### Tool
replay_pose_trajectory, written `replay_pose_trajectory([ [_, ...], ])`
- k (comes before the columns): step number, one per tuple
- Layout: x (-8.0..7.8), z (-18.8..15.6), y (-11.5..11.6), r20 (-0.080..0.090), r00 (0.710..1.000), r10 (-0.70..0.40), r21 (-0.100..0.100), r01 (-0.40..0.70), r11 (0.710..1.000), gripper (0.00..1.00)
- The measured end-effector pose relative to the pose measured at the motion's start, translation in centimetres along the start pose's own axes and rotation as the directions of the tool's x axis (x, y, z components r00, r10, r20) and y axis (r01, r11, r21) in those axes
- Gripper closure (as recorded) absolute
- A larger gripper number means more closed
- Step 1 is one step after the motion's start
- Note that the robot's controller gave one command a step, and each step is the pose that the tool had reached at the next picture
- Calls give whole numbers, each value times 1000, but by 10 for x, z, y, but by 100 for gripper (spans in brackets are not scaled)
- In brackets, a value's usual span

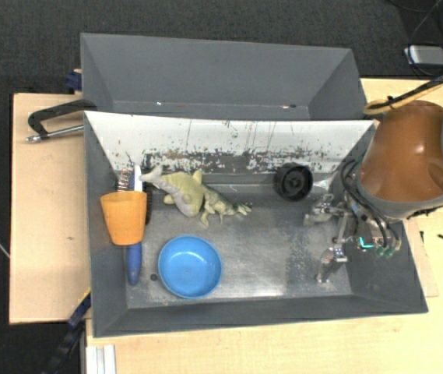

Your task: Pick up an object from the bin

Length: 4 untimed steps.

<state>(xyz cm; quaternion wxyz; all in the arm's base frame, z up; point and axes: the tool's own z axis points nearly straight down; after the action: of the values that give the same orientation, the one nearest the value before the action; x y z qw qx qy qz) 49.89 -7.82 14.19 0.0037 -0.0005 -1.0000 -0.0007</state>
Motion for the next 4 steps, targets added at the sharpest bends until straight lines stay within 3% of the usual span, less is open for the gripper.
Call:
replay_pose_trajectory([
  [1,-24,41,16,5,928,-373,2,373,928,0],
  [2,-5,51,43,4,745,-667,3,667,745,0],
  [3,-9,12,90,13,690,-724,10,724,690,0],
  [4,-42,-73,128,20,747,-664,14,664,747,0],
])
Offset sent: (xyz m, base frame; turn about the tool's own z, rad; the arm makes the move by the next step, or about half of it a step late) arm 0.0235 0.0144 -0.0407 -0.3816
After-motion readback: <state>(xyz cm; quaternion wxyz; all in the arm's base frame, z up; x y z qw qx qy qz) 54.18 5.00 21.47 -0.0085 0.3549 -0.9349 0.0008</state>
